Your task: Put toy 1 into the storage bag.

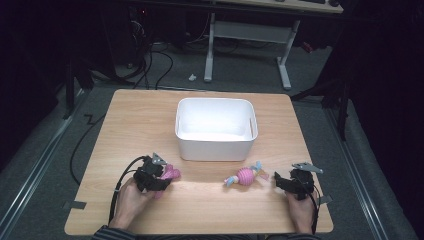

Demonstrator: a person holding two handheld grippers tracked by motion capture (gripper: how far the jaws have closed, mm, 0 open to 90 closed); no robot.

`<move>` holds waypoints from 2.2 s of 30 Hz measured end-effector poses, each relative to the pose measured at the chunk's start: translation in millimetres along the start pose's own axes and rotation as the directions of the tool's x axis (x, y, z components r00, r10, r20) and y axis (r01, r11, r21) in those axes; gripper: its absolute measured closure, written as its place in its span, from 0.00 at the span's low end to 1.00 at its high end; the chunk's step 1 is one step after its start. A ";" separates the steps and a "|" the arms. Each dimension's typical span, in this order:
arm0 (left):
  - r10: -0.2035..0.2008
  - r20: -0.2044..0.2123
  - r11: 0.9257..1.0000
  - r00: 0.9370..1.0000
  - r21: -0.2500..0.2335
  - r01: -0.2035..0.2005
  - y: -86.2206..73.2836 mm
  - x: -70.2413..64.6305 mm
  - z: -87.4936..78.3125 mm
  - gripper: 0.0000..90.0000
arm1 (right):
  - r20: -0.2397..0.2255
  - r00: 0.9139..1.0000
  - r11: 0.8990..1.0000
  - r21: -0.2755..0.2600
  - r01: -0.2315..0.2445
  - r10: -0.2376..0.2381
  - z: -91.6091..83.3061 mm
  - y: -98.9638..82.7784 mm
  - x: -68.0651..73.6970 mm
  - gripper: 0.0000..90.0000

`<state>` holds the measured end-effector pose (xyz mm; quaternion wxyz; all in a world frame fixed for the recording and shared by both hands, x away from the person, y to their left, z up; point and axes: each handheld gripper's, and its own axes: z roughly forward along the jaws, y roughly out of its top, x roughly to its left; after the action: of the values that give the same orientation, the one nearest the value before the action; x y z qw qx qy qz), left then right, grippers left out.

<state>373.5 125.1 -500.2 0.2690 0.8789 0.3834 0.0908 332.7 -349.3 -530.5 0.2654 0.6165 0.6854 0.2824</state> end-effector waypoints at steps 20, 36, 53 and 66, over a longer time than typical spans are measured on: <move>-0.006 0.053 0.997 0.999 -0.076 0.010 3.0 1.4 -15.6 0.66 | 0.000 1.000 1.000 0.000 0.000 0.000 0.0 0.0 0.0 0.23; -0.009 0.072 0.985 0.997 -0.174 0.022 17.5 11.4 -51.0 0.66 | -0.002 1.000 1.000 0.001 0.002 -0.002 0.0 0.0 0.2 0.23; 0.005 0.144 0.965 0.990 -0.258 0.033 48.2 16.9 -84.8 0.66 | -0.001 1.000 1.000 0.003 0.003 -0.003 -0.2 0.1 0.2 0.23; 0.024 0.161 0.954 0.987 -0.299 0.025 82.3 15.6 -107.8 0.66 | -0.006 1.000 1.000 0.000 0.006 -0.006 -0.2 -0.1 0.3 0.23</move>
<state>396.2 133.6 -365.9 0.4296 0.8322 0.3422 0.0759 332.4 -349.1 -530.5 0.2642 0.6137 0.6880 0.2831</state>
